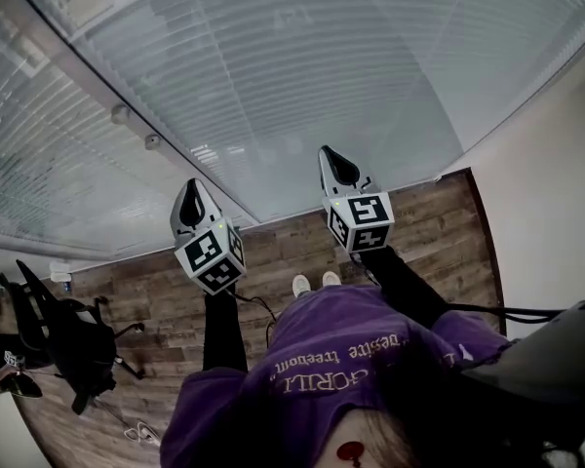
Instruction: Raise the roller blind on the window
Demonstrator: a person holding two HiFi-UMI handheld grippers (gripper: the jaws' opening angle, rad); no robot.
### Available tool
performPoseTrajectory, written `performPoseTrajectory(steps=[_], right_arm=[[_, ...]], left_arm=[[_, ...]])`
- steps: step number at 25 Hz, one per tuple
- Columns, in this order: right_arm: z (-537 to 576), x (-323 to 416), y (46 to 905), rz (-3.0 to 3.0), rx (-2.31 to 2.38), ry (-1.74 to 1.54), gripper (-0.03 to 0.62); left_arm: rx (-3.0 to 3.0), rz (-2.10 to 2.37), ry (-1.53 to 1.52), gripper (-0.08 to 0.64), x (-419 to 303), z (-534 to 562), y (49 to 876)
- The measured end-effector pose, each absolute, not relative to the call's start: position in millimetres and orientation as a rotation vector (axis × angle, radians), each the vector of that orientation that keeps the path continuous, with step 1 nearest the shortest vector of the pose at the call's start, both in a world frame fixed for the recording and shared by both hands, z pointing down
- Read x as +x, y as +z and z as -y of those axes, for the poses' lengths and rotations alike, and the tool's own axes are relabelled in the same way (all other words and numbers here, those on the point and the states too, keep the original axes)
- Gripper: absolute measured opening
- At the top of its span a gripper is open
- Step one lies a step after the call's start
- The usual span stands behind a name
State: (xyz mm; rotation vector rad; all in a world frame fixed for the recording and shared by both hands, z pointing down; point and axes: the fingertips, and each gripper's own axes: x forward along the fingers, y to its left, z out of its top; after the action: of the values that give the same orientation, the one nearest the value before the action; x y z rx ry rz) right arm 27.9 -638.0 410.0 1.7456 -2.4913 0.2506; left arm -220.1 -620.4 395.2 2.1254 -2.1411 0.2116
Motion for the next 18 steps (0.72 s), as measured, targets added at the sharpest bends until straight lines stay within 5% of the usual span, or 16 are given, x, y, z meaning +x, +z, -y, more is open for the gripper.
performPoseTrajectory(steps=[18], right_arm=[[633.9, 37.1, 389.6, 2.519, 1.777, 0.198, -0.003]], left_arm=[[2.186, 1.854, 0.135, 0.002, -135.9, 603.3, 435.6]])
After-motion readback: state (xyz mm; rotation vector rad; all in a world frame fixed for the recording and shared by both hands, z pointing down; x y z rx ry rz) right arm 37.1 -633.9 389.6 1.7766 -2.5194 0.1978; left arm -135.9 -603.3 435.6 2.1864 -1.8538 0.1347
